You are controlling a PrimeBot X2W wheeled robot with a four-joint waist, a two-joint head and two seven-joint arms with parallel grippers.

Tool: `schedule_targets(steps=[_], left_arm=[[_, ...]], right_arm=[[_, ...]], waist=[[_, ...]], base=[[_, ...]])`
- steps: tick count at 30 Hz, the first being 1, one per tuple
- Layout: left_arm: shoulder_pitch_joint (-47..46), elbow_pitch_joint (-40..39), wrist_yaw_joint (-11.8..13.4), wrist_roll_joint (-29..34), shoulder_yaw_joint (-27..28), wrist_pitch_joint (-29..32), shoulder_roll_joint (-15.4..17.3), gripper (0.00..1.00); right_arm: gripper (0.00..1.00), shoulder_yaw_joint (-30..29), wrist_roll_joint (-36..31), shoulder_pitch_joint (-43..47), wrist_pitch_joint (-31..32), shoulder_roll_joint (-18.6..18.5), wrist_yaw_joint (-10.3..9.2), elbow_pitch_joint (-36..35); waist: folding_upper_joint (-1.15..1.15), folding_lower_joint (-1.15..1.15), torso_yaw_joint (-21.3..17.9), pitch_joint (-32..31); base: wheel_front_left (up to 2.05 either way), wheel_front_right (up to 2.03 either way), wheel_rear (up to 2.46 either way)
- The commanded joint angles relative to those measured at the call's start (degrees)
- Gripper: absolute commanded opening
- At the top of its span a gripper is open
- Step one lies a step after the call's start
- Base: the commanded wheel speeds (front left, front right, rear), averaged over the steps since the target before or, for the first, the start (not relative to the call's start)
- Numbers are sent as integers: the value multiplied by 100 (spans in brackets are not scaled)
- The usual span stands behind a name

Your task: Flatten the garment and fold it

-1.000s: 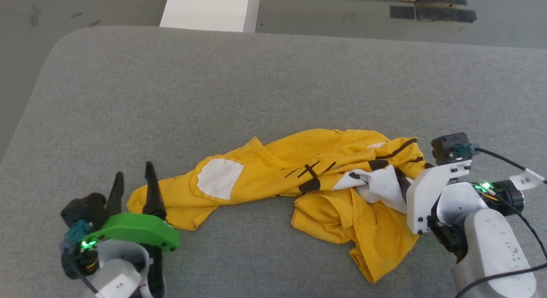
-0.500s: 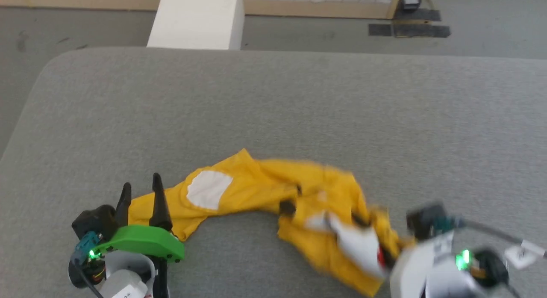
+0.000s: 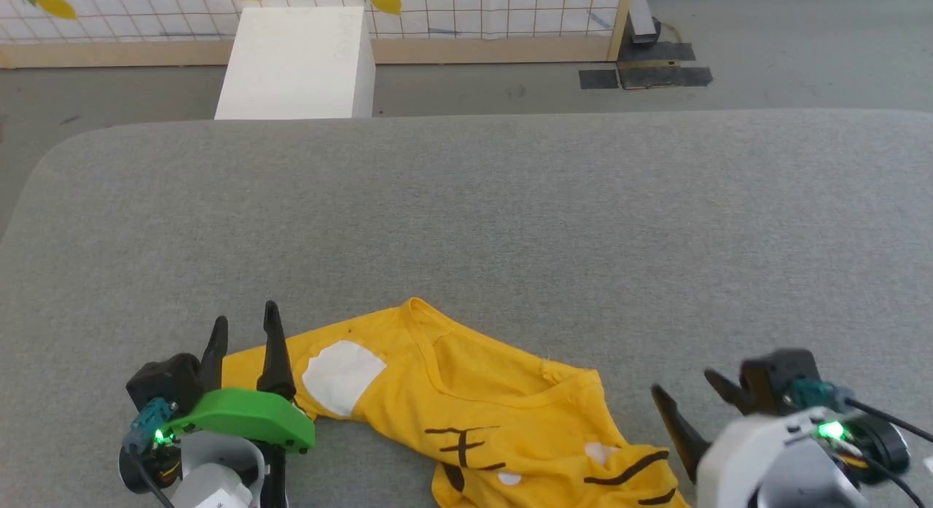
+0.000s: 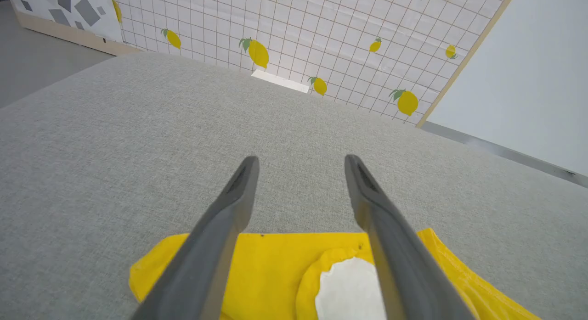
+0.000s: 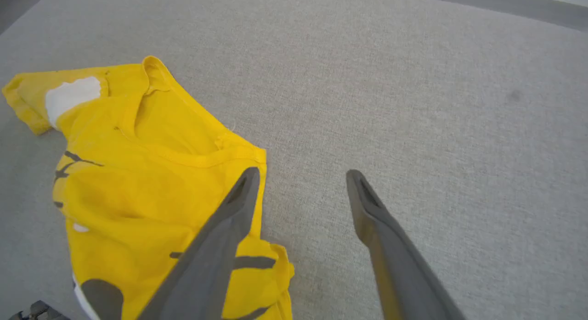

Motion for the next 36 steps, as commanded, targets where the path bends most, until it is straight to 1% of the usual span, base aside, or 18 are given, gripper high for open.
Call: schedule_targets(steps=[1,4,7,9,11,12,13,14,17,22,24,26,28,30,36], left_arm=[[-14,66,-66,60,-37,-25,-25,100],[-70,101,-92,78,-79,-25,-82,100],[-133,157,-125,72,-80,-25,-119,100],[-159,169,-136,95,-83,-25,-154,100],[-191,179,-153,119,-86,-25,-191,100],[-208,187,-160,131,-85,-25,-214,100],[-222,192,-166,138,-82,-25,-233,100],[-242,198,-178,149,-86,-25,-256,100],[-298,209,-203,172,-77,-26,-310,100],[-465,241,-296,220,-97,-26,-421,100],[-560,274,-350,232,-115,-26,-481,100],[-650,307,-407,249,-129,-26,-546,100],[-710,340,-445,266,-119,-26,-605,100],[-756,365,-483,283,-93,-26,-657,100],[-852,458,-589,348,-39,-26,-781,100]], right_arm=[[100,234,-136,-451,-338,22,-9,659],[100,571,-93,-817,-343,-71,-9,1374],[100,778,-102,-1123,-178,-136,-9,1952],[100,890,-171,-1302,47,-194,-9,2272],[100,1076,-214,-1438,410,-300,-9,2555],[47,1224,-130,-1496,659,-366,-9,2671],[3,1304,-50,-1549,821,-423,-9,2721],[0,1407,46,-1630,972,-528,-9,2728],[0,1426,64,-1952,1103,-916,-9,2619],[0,1162,-308,-2844,1027,-1741,-9,2504],[0,1118,-535,-3274,973,-2120,-9,2566],[0,1094,-751,-3710,853,-2407,-9,2670],[0,1098,-916,-4138,659,-2535,-9,2768],[0,1151,-993,-4502,473,-2564,-9,2951],[0,1471,-909,-5057,217,-2356,-9,3721]], waist=[[0,0,163,65],[0,0,292,146],[0,0,388,230],[0,0,445,300],[0,0,497,355],[0,0,525,381],[0,0,541,400],[0,0,567,430],[0,0,611,507],[0,0,760,703],[0,0,854,796],[0,0,956,885],[0,0,1034,974],[0,0,1094,1070],[0,0,1176,1261]], base=[[0,0,0],[0,0,0],[0,0,0],[0,0,0],[0,0,0],[0,0,0],[0,0,0],[0,0,0],[0,0,0],[0,0,0],[0,0,0],[0,0,0],[0,0,0],[0,0,0],[0,0,0]])
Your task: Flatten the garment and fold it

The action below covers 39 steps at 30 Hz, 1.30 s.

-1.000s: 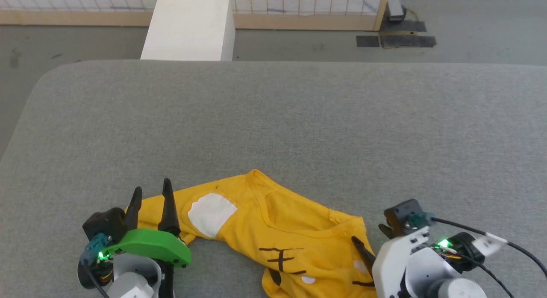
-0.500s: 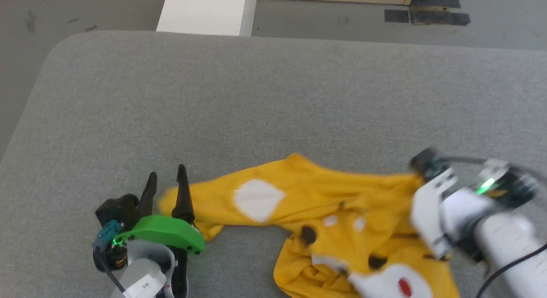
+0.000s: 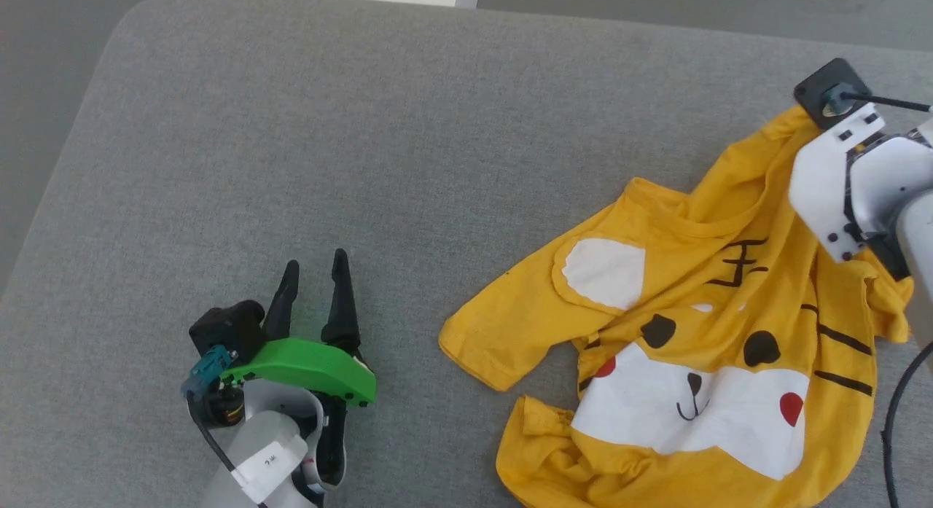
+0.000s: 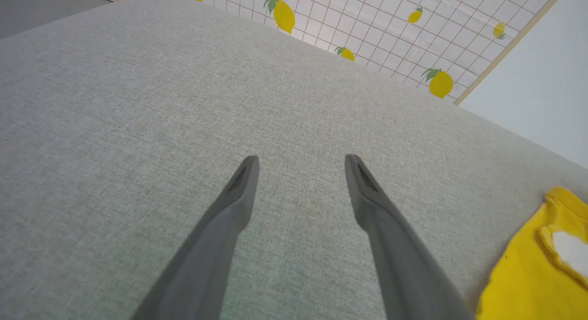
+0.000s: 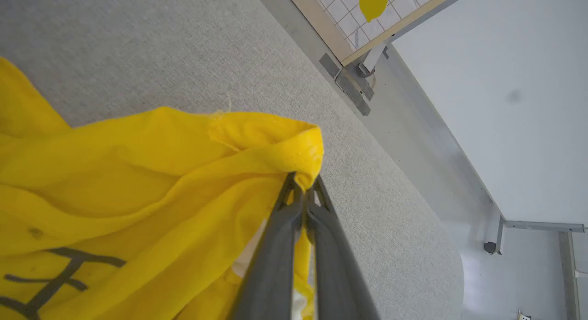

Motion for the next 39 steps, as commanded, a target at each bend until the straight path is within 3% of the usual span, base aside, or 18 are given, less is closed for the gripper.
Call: schedule_targets(steps=[1,2,3,4,12,21,29,36,39], left_arm=[[-102,29,-46,47,26,-26,-37,100],[-113,42,-63,61,37,-26,-49,100],[-123,50,-76,71,46,-26,-57,100],[-132,65,-92,89,51,-26,-64,100],[-27,194,-183,208,-78,59,10,100],[325,26,-8,229,-276,778,165,100],[510,-157,252,162,-396,1853,370,100],[639,-345,610,416,-678,3037,732,100],[676,-334,585,427,-942,3846,850,100]], right_arm=[[0,-10,50,-89,-103,71,-12,151],[28,-112,77,-114,-223,157,-12,272],[81,-195,83,-121,-345,231,-12,347],[100,-337,74,-109,-502,322,-12,434],[100,-1884,-113,727,-2200,1184,-12,237],[100,-2200,53,2683,-3633,2232,-12,-1199],[100,-2329,215,3880,-3977,2658,-12,-1771],[100,-2312,360,4133,-3934,2689,-12,-1921],[100,-2280,466,4111,-3946,2690,-12,-1973]], waist=[[0,0,72,112],[0,0,60,126],[0,0,43,131],[0,0,12,119],[0,0,-389,-366],[0,0,-1104,-1003],[0,0,-1632,-1155],[0,0,-1906,-1120],[0,0,-1978,-1072]], base=[[0,0,0],[0,0,0],[0,0,0],[0,0,0],[0,0,0],[0,0,0],[0,0,0],[0,0,0],[0,0,0]])
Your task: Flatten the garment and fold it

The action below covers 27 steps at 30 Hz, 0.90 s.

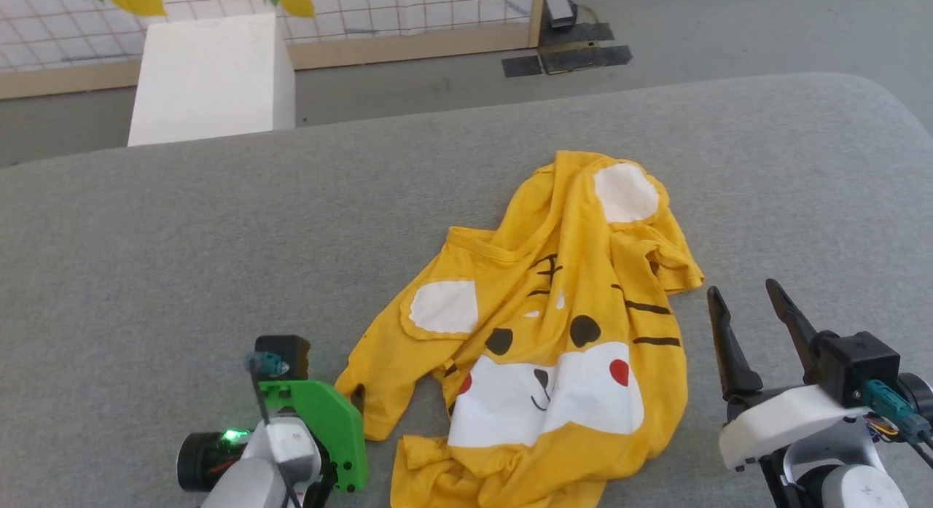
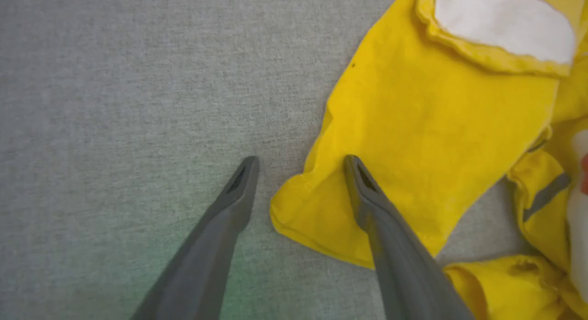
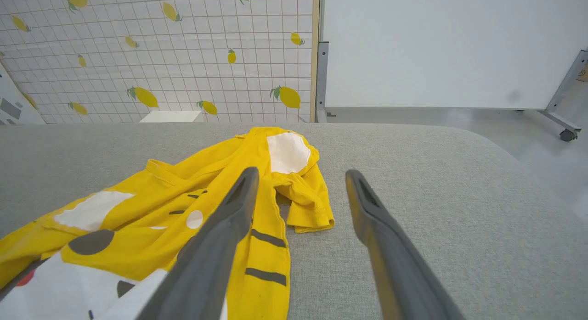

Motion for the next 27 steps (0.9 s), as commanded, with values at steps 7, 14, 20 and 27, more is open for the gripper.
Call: schedule_targets(steps=[7,14,20,27], left_arm=[[130,-337,-266,-226,-399,1296,179,0],[49,-722,242,-89,428,31,334,0],[-12,-749,451,-65,985,-832,467,0],[-427,-426,474,-53,1197,-1285,493,0]], right_arm=[[100,49,135,-42,28,16,-10,-59],[100,-48,-251,-417,201,16,-10,107],[100,-330,-604,-1126,535,-66,-10,611],[100,-734,-701,-2237,1322,-287,-10,1831]], waist=[[0,0,-97,114],[0,0,59,237],[0,0,315,431],[0,0,669,849]], base=[[0,0,0],[0,0,0],[0,0,0],[0,0,0]])
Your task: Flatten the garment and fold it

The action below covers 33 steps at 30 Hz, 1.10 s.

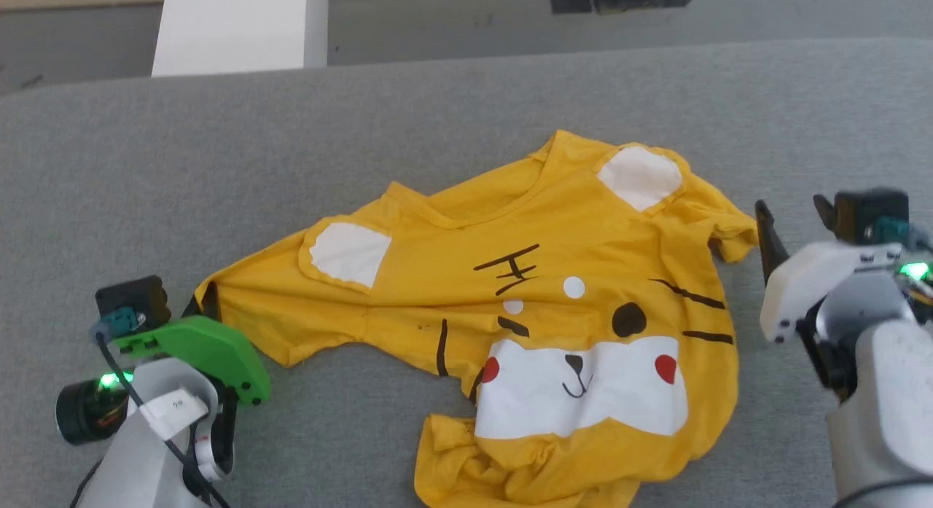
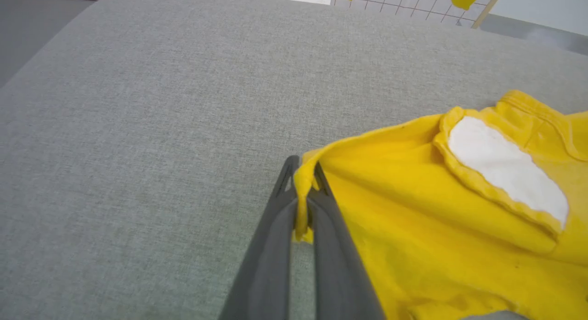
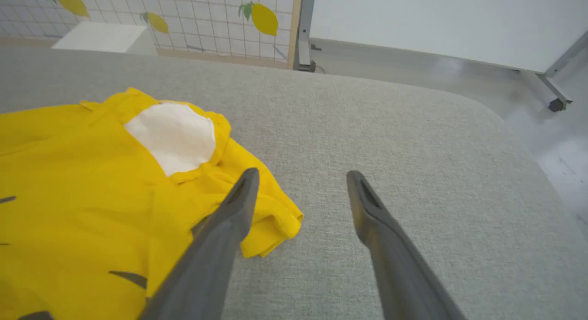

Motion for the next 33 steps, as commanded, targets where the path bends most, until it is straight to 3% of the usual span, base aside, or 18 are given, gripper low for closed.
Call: schedule_targets(steps=[1,6,10,11,12,13,15,16,25,28,33], left_arm=[[-248,107,-101,2,-67,-58,-18,0],[-420,263,-247,-93,-193,-50,-145,0],[-464,381,-340,-142,-264,-60,-191,0],[-471,405,-354,-154,-268,-67,-195,0],[-475,436,-380,-178,-281,-49,-200,0],[-480,455,-391,-182,-291,-42,-196,0],[-504,478,-414,-206,-294,-42,-194,0],[-592,471,-505,-174,-333,-53,-109,0],[-2076,359,-1183,607,-692,-186,780,0],[-2723,401,-1294,736,-696,-112,933,0],[-3968,516,-1256,850,-517,50,1084,0]], right_arm=[[100,-58,74,-572,457,-133,-10,636],[100,43,276,-1041,1678,-274,-10,1437],[100,473,550,-1064,2700,-477,-10,1600],[46,564,630,-1042,2913,-529,-10,1598],[18,686,735,-1005,3164,-594,-10,1576],[0,793,818,-973,3343,-651,-10,1537],[0,1007,995,-916,3652,-780,-10,1392],[0,1240,1132,-939,3734,-1021,-10,1046],[0,1705,956,-2026,3163,-1895,-10,322],[0,1817,853,-2586,3011,-2047,-10,266],[0,1805,629,-3726,2686,-2171,-10,227]], waist=[[0,0,338,404],[0,0,497,580],[0,0,520,583],[0,0,518,577],[0,0,512,569],[0,0,505,564],[0,0,474,558],[0,0,418,571],[0,0,289,971],[0,0,227,1184],[0,0,148,1643]], base=[[0,0,0],[0,0,0],[0,0,0],[0,0,0],[0,0,0],[0,0,0],[0,0,0],[0,0,0],[0,0,0],[0,0,0],[0,0,0]])
